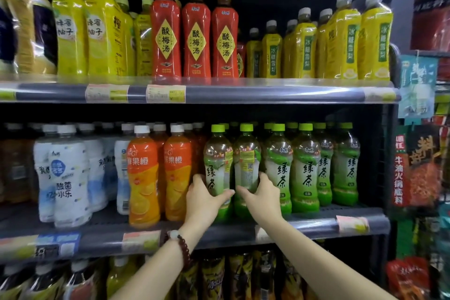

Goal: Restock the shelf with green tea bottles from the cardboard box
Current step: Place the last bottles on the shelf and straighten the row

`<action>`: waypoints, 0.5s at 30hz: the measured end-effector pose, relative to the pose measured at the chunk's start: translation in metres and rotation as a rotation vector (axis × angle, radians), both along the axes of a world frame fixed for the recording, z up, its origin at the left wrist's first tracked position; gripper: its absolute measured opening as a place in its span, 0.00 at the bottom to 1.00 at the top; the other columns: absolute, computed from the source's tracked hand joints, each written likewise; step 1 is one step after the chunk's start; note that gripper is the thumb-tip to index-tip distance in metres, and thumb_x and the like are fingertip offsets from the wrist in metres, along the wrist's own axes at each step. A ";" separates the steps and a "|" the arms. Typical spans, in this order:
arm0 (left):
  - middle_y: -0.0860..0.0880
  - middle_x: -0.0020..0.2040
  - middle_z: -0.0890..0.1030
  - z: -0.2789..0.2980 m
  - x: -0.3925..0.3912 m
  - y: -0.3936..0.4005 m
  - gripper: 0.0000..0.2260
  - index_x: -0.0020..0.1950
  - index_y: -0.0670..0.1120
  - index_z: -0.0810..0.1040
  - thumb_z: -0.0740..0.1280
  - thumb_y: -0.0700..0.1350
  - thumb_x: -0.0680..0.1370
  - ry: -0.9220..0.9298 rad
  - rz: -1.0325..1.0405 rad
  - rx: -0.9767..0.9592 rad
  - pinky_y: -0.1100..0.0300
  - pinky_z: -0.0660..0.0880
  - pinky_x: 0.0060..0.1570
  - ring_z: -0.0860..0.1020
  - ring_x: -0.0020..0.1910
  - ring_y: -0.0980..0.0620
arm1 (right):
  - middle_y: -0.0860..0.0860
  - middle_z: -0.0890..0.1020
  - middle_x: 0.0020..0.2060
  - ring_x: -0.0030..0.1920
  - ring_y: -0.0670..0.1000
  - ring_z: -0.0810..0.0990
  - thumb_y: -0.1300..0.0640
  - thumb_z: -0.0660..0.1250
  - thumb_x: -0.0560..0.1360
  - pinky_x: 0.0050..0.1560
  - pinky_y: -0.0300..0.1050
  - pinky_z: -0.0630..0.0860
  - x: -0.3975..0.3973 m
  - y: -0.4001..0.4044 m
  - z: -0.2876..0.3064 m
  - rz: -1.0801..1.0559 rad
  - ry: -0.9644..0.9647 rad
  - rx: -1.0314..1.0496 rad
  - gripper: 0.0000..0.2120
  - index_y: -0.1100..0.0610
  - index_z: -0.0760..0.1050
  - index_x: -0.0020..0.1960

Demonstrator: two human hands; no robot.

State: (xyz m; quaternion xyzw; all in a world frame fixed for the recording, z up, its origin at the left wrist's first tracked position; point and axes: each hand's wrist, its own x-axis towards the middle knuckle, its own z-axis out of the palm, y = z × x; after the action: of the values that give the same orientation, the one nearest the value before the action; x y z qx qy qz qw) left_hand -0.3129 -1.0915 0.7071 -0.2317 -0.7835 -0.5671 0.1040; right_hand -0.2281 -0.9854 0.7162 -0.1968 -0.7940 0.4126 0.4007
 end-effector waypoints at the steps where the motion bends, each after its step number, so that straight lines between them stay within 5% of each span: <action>1: 0.47 0.61 0.77 -0.001 0.000 0.000 0.32 0.63 0.46 0.69 0.77 0.54 0.65 -0.004 -0.001 -0.003 0.54 0.75 0.58 0.76 0.60 0.47 | 0.42 0.72 0.39 0.35 0.36 0.69 0.56 0.70 0.74 0.28 0.27 0.66 0.001 0.000 0.001 0.004 -0.012 0.007 0.19 0.60 0.69 0.61; 5: 0.49 0.62 0.77 -0.005 0.003 -0.002 0.28 0.65 0.47 0.69 0.74 0.51 0.69 -0.005 -0.058 0.006 0.57 0.74 0.57 0.76 0.61 0.49 | 0.48 0.77 0.47 0.48 0.47 0.79 0.56 0.70 0.75 0.34 0.26 0.68 0.001 -0.001 -0.001 0.003 -0.020 0.011 0.19 0.59 0.69 0.63; 8: 0.51 0.63 0.77 -0.006 0.004 -0.003 0.24 0.67 0.50 0.69 0.71 0.49 0.73 -0.049 -0.147 0.032 0.54 0.75 0.60 0.76 0.61 0.51 | 0.52 0.79 0.57 0.55 0.48 0.77 0.58 0.68 0.76 0.49 0.31 0.70 0.003 0.001 -0.002 0.030 -0.057 0.018 0.24 0.59 0.65 0.69; 15: 0.51 0.61 0.79 -0.008 0.001 -0.008 0.23 0.66 0.50 0.71 0.72 0.48 0.72 -0.038 -0.119 0.072 0.57 0.74 0.57 0.76 0.60 0.51 | 0.51 0.74 0.51 0.51 0.50 0.74 0.48 0.77 0.67 0.48 0.39 0.71 0.000 -0.006 -0.012 -0.115 -0.034 0.117 0.27 0.56 0.64 0.56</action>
State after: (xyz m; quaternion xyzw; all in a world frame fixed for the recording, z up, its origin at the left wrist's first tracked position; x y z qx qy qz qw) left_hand -0.3123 -1.0995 0.6988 -0.2632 -0.7491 -0.6046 0.0636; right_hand -0.2277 -0.9913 0.7038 -0.2256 -0.8108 0.3384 0.4210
